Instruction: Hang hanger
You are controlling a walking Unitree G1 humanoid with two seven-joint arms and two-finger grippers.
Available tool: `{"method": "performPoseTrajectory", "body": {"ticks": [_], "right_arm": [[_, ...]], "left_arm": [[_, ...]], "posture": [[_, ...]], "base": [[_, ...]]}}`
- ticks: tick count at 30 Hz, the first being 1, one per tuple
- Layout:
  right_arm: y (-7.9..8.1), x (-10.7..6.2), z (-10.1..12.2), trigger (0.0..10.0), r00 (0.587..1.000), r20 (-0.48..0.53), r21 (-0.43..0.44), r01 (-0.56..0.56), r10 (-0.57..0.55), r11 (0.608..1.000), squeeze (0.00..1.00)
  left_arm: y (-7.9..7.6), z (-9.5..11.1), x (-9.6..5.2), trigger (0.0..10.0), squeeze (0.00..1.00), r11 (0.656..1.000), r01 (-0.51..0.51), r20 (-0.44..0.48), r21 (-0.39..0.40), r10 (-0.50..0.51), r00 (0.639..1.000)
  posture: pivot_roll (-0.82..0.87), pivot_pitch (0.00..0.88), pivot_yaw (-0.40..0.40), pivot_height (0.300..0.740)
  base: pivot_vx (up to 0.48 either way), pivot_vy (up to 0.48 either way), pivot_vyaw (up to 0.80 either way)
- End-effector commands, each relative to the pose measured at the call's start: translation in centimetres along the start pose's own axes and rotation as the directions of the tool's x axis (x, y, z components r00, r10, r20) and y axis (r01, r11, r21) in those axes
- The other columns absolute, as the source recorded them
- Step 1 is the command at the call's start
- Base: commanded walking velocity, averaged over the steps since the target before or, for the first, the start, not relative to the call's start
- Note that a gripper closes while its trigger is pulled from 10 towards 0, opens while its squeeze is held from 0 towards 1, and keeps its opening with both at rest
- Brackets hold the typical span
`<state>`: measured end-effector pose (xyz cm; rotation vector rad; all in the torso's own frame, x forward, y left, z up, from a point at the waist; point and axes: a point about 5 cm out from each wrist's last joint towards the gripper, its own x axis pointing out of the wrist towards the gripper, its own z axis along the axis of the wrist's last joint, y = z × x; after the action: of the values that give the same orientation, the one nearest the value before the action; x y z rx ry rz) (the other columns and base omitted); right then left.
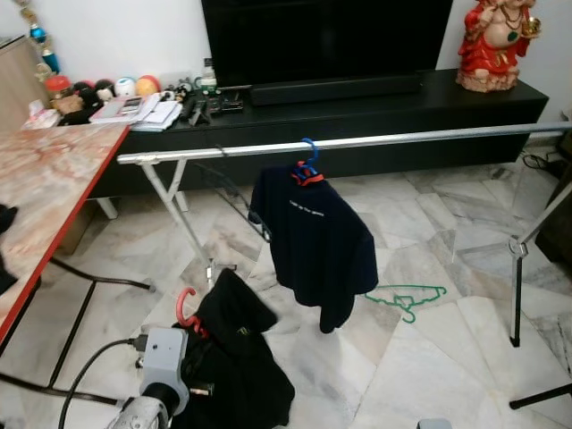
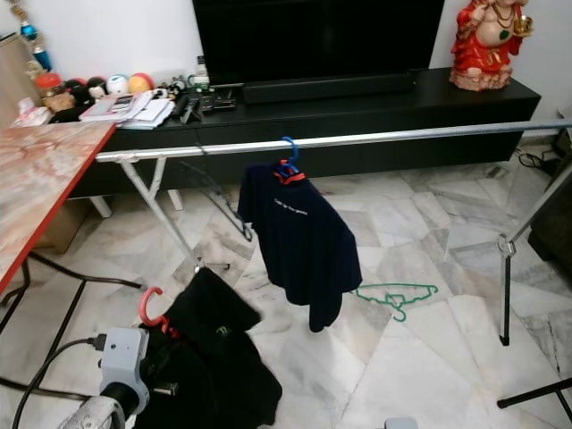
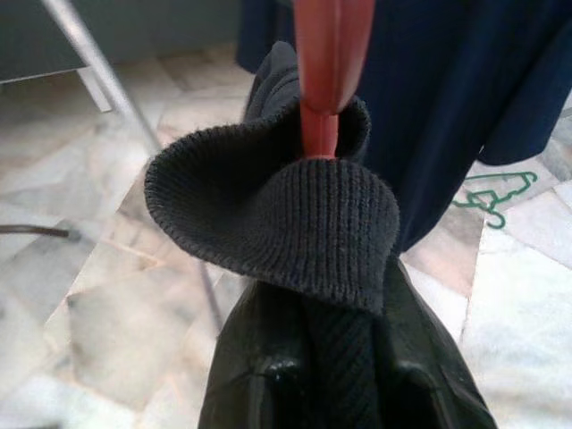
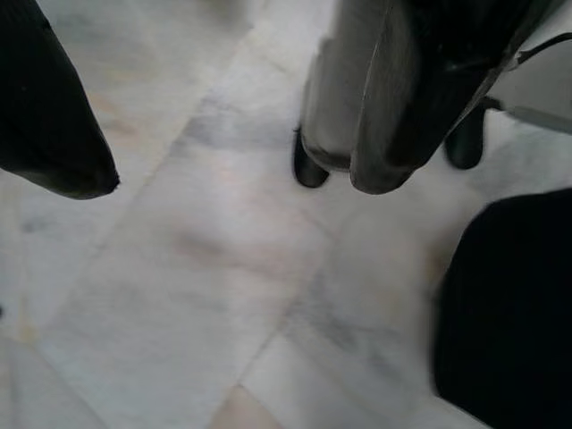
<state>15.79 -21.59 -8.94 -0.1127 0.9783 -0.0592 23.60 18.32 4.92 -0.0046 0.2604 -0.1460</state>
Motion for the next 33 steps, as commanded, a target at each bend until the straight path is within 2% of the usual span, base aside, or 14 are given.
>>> {"method": "performPoseTrajectory", "body": {"ticks": [1,6,9,11,14,17,21,26,33], "right_arm": [[0.0,0.0,-0.2,10.0,1.0,-0.011,-0.005,-0.002,0.002,1.0,0.0],[0.1,0.0,-0.2,10.0,1.0,-0.011,-0.007,-0.003,0.003,1.0,0.0],[0.1,0.0,-0.2,10.0,1.0,-0.01,-0.018,-0.007,0.007,1.0,0.0],[0.1,0.0,-0.1,10.0,1.0,-0.01,-0.019,-0.007,0.007,1.0,0.0],[0.0,0.0,-0.1,10.0,1.0,-0.009,-0.024,-0.007,0.007,1.0,0.0],[-0.1,0.0,-0.1,10.0,1.0,-0.01,-0.036,-0.009,0.008,0.999,0.0],[-0.1,0.0,-0.1,10.0,1.0,-0.011,-0.047,-0.013,0.012,0.999,0.0],[-0.1,0.0,-0.1,10.0,1.0,-0.012,-0.068,-0.017,0.017,0.998,0.0],[-0.1,0.0,-0.2,10.0,1.0,-0.015,-0.08,-0.022,0.021,0.997,0.0]], "left_arm": [[0.2,0.8,-0.1,10.0,0.0,1.0,-0.003,0.037,0.03,0.002,0.999],[0.3,0.7,-0.1,10.0,0.0,1.0,-0.007,0.034,0.03,0.006,0.999],[0.9,0.2,-0.2,10.0,0.0,0.998,-0.022,0.018,0.051,0.021,1.0],[1.4,0.0,-0.4,10.0,0.0,0.998,-0.033,0.013,0.056,0.032,0.999],[3.3,-0.1,-0.8,10.0,0.0,0.994,-0.083,0.012,0.073,0.082,0.997],[3.8,0.0,-0.9,10.0,0.0,0.993,-0.092,0.021,0.077,0.091,0.996],[3.8,0.0,-0.9,10.0,0.0,0.993,-0.092,0.019,0.073,0.091,0.996],[2.9,-0.3,-0.8,10.0,0.0,0.995,-0.065,0.024,0.072,0.063,0.998],[2.8,-0.4,-0.8,10.0,0.0,0.995,-0.054,0.025,0.087,0.052,0.998]], "posture": [[0.02,0.083,0.044,0.74],[0.02,0.083,0.044,0.74],[0.02,0.083,0.045,0.74],[0.02,0.082,0.044,0.74],[0.02,0.081,0.04,0.74],[0.02,0.08,0.039,0.74],[0.02,0.075,0.036,0.74],[0.01,0.064,0.034,0.74],[0.02,0.056,0.033,0.74]], "base": [[0.304,0.0,0.0],[0.304,0.0,0.0],[0.0,0.0,0.0],[0.0,0.0,0.0],[0.0,0.0,0.0],[0.0,0.0,0.0],[0.0,0.0,0.0],[0.0,0.0,0.0],[0.0,-0.079,0.0]]}}
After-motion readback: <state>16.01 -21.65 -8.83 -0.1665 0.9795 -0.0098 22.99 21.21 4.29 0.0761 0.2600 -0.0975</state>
